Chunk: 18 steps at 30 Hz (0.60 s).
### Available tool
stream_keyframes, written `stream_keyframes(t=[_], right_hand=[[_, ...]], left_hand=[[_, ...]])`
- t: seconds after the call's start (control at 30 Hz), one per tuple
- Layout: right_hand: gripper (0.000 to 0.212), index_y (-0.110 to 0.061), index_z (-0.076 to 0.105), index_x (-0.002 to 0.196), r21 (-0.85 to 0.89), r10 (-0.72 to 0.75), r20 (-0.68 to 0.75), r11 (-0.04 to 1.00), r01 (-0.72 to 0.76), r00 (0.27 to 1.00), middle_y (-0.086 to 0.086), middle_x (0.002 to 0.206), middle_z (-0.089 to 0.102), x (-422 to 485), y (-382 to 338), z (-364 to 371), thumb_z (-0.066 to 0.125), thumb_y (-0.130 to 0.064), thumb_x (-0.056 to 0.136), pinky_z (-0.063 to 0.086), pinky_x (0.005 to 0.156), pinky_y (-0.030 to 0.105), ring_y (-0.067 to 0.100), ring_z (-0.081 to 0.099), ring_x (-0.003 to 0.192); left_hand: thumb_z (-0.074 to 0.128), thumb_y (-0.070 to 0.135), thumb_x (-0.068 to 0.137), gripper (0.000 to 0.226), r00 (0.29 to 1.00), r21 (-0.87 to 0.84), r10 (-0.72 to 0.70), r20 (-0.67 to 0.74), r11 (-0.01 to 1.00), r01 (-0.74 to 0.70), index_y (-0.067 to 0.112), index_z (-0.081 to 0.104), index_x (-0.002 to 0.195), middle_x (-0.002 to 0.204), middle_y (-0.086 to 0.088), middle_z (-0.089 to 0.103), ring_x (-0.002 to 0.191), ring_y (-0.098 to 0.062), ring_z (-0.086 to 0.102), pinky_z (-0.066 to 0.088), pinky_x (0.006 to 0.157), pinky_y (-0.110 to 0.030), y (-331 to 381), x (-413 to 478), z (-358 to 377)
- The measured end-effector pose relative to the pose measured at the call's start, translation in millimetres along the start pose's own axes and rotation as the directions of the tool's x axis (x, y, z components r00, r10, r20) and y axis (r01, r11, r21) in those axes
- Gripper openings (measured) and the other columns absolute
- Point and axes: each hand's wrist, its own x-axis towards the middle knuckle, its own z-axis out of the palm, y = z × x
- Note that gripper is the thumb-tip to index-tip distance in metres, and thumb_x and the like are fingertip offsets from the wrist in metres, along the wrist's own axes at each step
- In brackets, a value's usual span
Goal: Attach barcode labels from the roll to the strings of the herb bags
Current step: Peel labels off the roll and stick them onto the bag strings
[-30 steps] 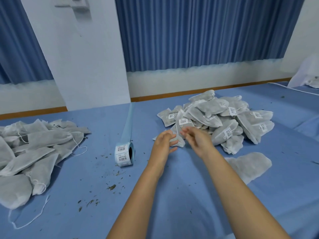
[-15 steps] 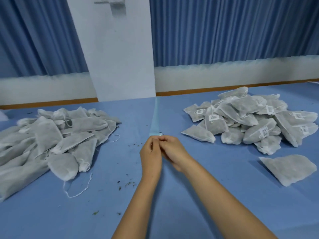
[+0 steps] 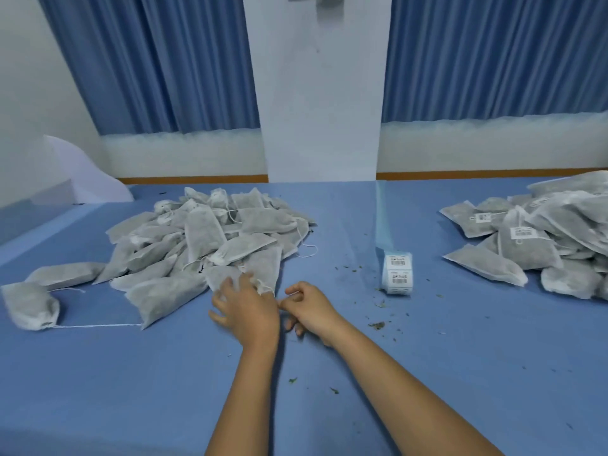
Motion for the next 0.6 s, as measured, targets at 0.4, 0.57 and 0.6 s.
stream_keyframes(t=[0.4,0.57,0.6], right_hand=[[0.023,-0.007,0.053,0.067,-0.185,-0.152,-0.383,0.979,0.086,0.911,0.007,0.056,0.062,15,10,-6,0.045,0.000,0.088,0.048,0.042,0.028,0.014,0.055,0.039],[0.025,0.001,0.058,0.069,-0.412,-0.297,-0.342,0.900,0.142,0.892,0.014,0.064,0.065,-5,9,-57,0.047,-0.002,0.091,0.049,0.050,0.031,0.018,0.055,0.045],[0.029,-0.003,0.057,0.065,-0.506,-0.348,-0.318,0.849,0.153,0.882,0.010,0.060,0.063,-9,7,-68,0.050,-0.006,0.093,0.048,0.055,0.032,0.018,0.054,0.049]], left_hand=[[0.063,0.001,0.083,0.025,0.941,-0.274,0.264,0.210,0.940,-0.202,0.007,0.070,0.107,0.116,-0.010,0.060,0.111,-0.027,0.052,0.033,0.084,-0.015,-4,-8,9],[0.071,0.023,0.083,0.050,0.834,-0.221,0.367,0.412,0.928,-0.300,0.012,0.055,0.129,0.120,-0.009,0.057,0.115,-0.030,0.050,0.038,0.097,-0.030,20,-23,21],[0.069,0.037,0.083,0.061,0.822,-0.061,0.386,0.419,0.915,-0.399,0.019,0.047,0.137,0.124,-0.006,0.052,0.120,-0.030,0.043,0.034,0.101,-0.035,26,-26,25]])
